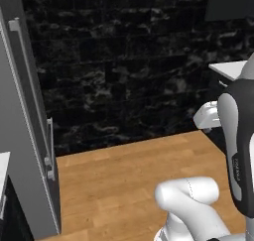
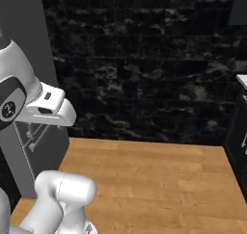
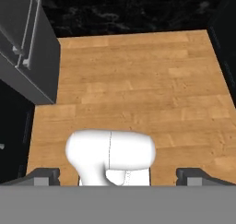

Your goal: Gather all objects into one cabinet and sort the glasses and bowls to opposite sides.

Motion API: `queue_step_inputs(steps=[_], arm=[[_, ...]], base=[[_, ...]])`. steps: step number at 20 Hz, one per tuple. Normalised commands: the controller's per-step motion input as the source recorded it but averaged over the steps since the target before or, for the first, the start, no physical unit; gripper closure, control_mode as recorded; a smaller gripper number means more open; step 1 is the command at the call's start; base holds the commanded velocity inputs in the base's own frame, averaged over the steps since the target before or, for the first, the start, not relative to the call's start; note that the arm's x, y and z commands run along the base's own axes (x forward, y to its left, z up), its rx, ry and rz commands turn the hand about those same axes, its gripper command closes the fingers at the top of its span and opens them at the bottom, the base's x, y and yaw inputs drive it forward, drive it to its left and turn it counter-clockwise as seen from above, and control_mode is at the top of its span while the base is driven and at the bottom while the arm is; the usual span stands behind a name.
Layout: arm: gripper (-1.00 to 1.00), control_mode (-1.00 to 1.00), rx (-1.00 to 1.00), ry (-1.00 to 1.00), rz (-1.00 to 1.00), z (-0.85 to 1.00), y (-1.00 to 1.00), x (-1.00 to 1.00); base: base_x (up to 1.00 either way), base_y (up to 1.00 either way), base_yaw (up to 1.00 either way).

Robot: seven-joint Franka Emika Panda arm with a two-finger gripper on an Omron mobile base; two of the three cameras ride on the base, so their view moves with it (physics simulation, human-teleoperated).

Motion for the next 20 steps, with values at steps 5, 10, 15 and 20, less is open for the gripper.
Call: queue_step_inputs(steps=[5, 10, 15, 20], arm=[[-1.00, 1.00, 0.00, 0.00, 0.00, 0.00, 0.00, 0.00], [-1.00, 1.00, 0.00, 0.00, 0.00, 0.00, 0.00, 0.00], [-1.00, 1.00, 0.00, 0.00, 0.00, 0.00, 0.00, 0.00], [-1.00, 1.00, 0.00, 0.00, 0.00, 0.00, 0.00, 0.00]], base=[[0.92, 0.00, 0.00], [0.99, 0.00, -0.05], [1.00, -0.01, -0.21], [1.00, -0.18, -0.35]])
